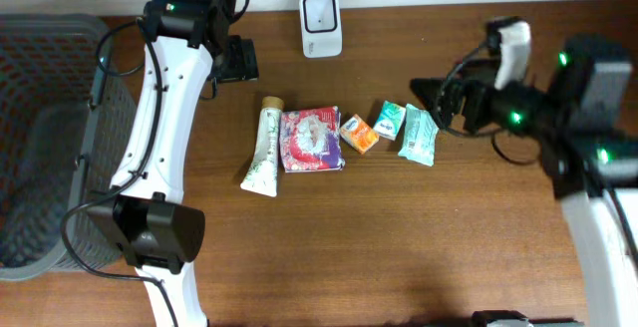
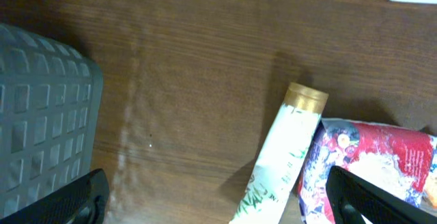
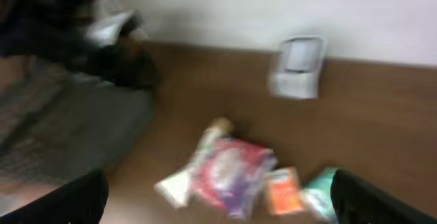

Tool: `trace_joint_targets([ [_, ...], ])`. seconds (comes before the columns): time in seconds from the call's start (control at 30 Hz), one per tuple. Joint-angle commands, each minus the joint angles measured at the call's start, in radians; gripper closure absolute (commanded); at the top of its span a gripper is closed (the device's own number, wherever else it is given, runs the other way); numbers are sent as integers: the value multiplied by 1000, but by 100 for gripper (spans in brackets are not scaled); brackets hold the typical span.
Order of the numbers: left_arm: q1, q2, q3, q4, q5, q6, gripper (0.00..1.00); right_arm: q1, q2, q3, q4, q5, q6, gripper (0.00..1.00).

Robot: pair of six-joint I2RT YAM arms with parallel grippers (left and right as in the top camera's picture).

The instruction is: Scan the item barcode

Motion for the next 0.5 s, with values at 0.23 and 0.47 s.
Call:
trace_joint_targets([
  [0.23, 2, -29, 6, 0, -14, 12, 1, 74, 291, 36, -153, 76, 175, 1],
  [0.47, 1, -29, 6, 0, -14, 12, 1, 142, 290, 56, -275, 483, 392, 1],
])
